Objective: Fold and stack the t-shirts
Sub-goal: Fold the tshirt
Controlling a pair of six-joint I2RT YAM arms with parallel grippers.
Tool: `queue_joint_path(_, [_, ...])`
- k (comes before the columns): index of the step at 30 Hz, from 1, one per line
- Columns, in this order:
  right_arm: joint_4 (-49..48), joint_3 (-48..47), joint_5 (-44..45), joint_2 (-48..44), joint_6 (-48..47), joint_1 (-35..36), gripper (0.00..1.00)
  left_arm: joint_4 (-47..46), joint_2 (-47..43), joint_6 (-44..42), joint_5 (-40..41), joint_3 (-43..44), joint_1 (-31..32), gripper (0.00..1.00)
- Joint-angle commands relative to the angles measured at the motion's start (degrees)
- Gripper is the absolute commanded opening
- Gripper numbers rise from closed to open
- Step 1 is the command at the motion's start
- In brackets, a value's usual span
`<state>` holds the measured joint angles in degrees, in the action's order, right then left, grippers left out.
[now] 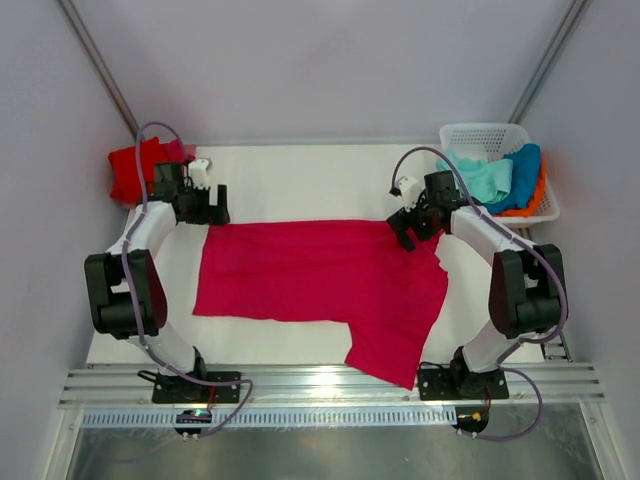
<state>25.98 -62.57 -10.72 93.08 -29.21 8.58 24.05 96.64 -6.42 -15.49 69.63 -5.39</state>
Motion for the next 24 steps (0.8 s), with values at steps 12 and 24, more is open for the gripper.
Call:
queue_joint_path(12, [5.0,-1.3,-6.4,3.8,-6.6,1.3,0.99,15.5,6.0,-10.6,-24.2,5.0,1.9,0.99])
queue_joint_path(24, [8.0,-3.3,-6.3,5.3,-6.7,1.3,0.99,19.4,-2.0,-10.7,-18.2,-1.9,0.8,0.99])
